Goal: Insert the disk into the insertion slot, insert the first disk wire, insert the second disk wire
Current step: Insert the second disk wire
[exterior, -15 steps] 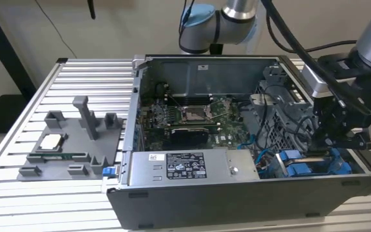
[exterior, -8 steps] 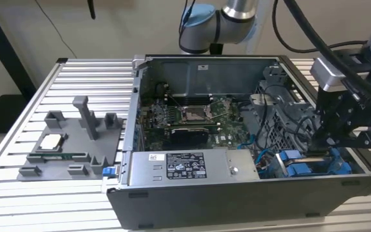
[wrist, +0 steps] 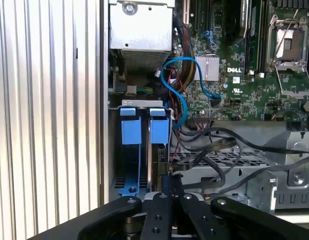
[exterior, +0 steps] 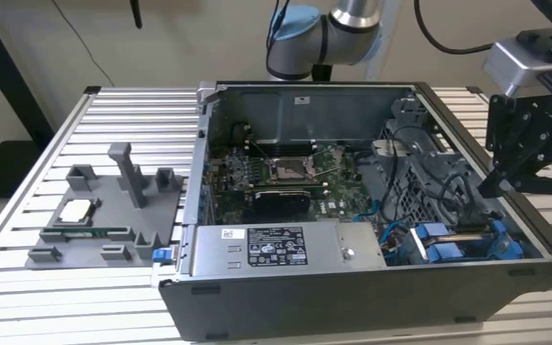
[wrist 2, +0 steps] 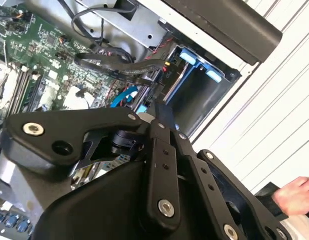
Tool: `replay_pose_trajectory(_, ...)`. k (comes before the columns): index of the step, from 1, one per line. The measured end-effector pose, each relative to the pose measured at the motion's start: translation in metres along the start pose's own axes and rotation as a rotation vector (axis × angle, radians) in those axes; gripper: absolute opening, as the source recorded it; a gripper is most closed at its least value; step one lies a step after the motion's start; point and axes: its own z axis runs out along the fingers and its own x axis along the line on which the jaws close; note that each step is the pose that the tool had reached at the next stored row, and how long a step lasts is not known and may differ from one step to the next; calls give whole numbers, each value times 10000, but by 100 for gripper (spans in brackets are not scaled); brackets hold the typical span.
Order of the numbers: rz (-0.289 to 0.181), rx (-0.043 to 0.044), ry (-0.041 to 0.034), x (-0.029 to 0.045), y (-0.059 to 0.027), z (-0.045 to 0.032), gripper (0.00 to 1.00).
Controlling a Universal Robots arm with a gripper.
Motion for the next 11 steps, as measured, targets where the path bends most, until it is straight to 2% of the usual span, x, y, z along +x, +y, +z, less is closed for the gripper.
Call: replay_pose_trajectory(11, 0, -2, 2, -1, 0, -13, 11)
